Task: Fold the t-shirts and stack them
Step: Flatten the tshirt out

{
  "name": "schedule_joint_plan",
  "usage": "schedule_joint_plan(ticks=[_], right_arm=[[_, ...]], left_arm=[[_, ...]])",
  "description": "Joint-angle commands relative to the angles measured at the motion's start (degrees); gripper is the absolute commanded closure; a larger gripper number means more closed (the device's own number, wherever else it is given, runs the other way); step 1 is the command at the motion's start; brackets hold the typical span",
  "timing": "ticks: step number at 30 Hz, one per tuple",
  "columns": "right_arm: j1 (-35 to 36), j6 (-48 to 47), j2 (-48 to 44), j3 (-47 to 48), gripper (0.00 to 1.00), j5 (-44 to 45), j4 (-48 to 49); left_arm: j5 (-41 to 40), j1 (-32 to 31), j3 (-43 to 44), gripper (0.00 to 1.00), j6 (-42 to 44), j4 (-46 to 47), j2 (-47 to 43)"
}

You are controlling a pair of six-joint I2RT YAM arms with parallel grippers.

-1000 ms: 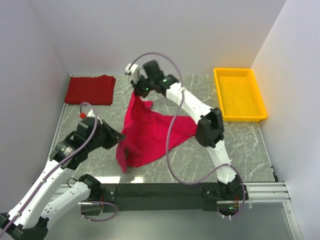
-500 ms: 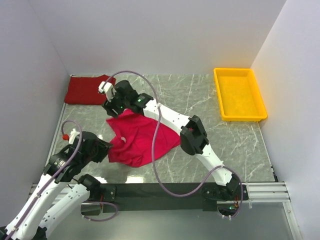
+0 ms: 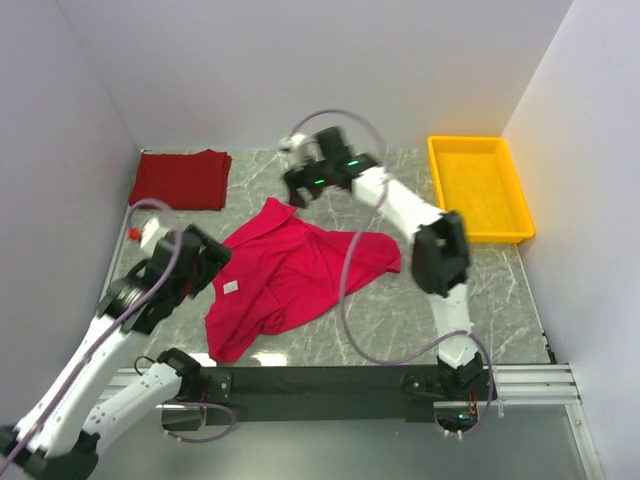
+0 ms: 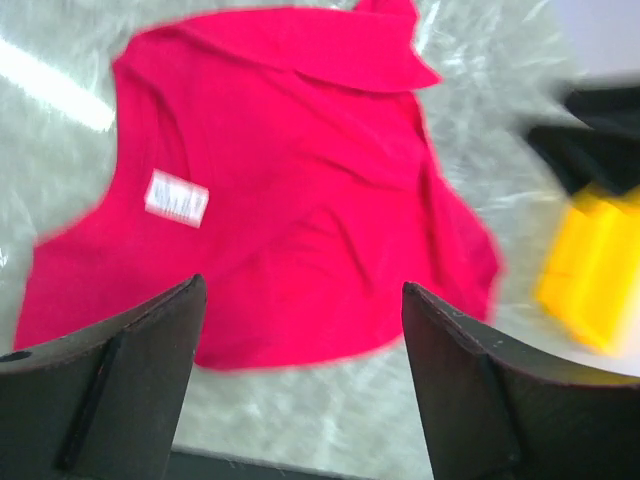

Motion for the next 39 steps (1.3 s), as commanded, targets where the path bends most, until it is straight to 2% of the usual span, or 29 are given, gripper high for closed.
schedule_joint_plan(ticks=[1, 7, 12, 18, 19, 21, 26, 39], right_arm=[[-6.7, -8.6, -13.3, -12.6, 0.25, -11.4, -5.7], [-13.9, -10.8, -28.2, -31.4, 0.28, -12.8, -7.5], [-17.6, -8.9, -32.9, -39.2, 0.28, -12.7, -5.9], [-20.0, -7.7, -35.6, -43.4, 0.29, -12.8, -5.3], [-20.1, -7.6, -35.7, -43.5, 0.29, -12.8, -5.6], [-20.7, -7.8, -35.9, -44.0, 0.29, -13.0, -6.0], [-21.5, -7.8, -36.3, -45.2, 0.3, -13.3, -6.4], [-22.5, -7.3, -35.2, -45.1, 0.32, -14.2, -7.5]], left_arm=[[3.6, 2.9, 0.3, 0.16, 18.4, 13.0, 10.1], [8.8, 12.6, 3.0, 0.18, 39.4, 23.3, 27.5], [11.9, 13.1, 6.9, 0.17, 59.4, 26.3, 38.1], [12.7, 13.1, 3.2, 0.16, 76.2, 35.4, 42.9], [11.7, 13.1, 3.0, 0.17, 77.6, 36.0, 43.6], [11.7, 13.1, 3.2, 0.24, 81.5, 36.9, 45.3], [12.8, 13.1, 5.7, 0.36, 84.5, 36.4, 52.6], [10.2, 11.9, 8.0, 0.45, 88.1, 39.4, 59.8]])
